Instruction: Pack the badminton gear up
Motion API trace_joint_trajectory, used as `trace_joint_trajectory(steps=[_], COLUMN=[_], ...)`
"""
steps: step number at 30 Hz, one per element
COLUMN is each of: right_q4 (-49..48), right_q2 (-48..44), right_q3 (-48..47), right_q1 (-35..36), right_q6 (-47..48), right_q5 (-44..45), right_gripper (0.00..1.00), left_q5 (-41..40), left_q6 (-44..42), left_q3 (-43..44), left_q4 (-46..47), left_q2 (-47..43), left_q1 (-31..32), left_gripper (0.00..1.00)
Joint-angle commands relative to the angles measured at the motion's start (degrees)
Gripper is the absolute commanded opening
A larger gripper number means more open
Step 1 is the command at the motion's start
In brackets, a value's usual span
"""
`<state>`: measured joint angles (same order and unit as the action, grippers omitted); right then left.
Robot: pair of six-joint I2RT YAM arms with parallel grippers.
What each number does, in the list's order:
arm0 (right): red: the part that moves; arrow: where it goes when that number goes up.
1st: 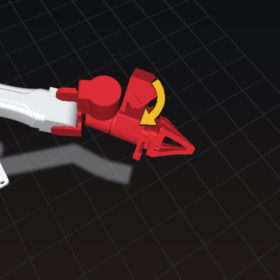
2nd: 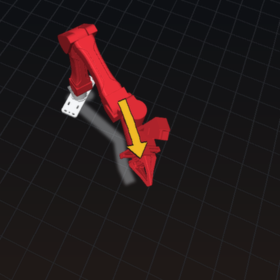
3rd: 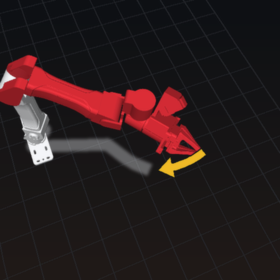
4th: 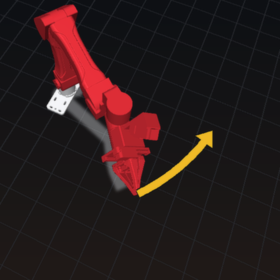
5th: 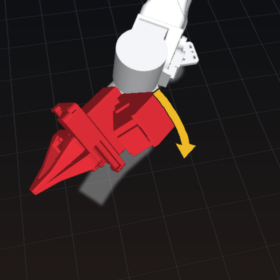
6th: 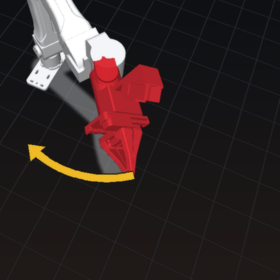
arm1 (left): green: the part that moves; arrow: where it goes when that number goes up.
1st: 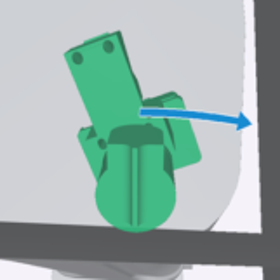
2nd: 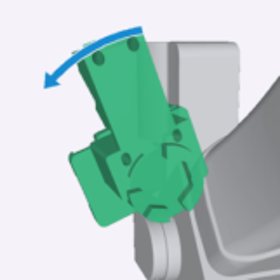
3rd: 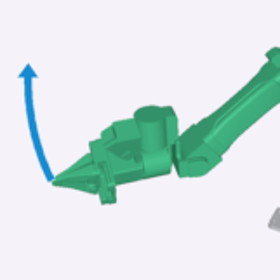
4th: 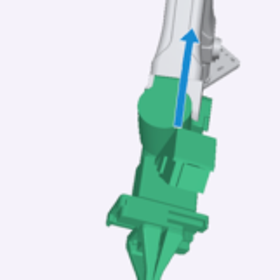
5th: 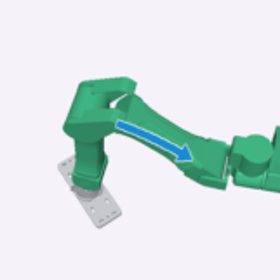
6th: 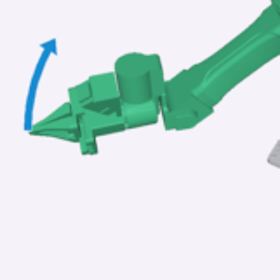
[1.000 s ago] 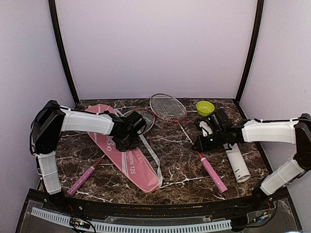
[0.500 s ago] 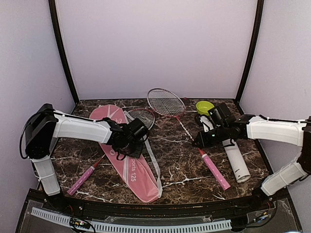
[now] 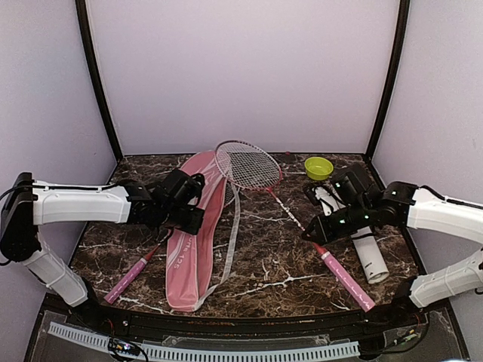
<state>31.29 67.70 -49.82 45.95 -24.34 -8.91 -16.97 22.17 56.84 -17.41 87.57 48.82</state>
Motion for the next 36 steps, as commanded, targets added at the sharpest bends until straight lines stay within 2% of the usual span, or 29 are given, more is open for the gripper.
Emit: trace_joint_trajectory(steps=[1, 10, 16, 21, 28, 36], right_q4=[5.27, 9.76, 10.33, 9.21, 3.92, -6.98], right_q2=[-4.77, -13.45, -13.29, -11.36, -4.26, 4.30], right_q3=[1.77, 7.04, 8.86, 8.51, 4.87, 0.46], right_q1=[2.99, 6.60, 10.44, 12.85, 15.03, 15.13], right_q6=[-0.56, -2.79, -3.22, -3.77, -5.24, -9.93], right_q5=[1.23, -3.10, -2.59, -1.12, 2.64, 7.33], right_gripper=[0.00, 0.00, 0.00, 0.00, 0.00, 0.00], left_q5=[-0.49, 4.26, 7.30, 9.50, 23.43, 24.45], left_q6=[3.86, 5.40, 4.19, 1.76, -4.83, -3.85], left_q3=[0.82, 2.13, 3.01, 3.21, 1.58, 0.79], left_q4=[-0.22, 0.80, 2.64, 3.68, 9.94, 13.21], left_q2=[-2.53, -4.17, -4.17, -4.33, -3.08, -1.15], left_q1=[-1.58, -6.59, -7.77, -7.74, -7.24, -2.84], left_gripper=[0.00, 0.00, 0.00, 0.00, 0.00, 0.00])
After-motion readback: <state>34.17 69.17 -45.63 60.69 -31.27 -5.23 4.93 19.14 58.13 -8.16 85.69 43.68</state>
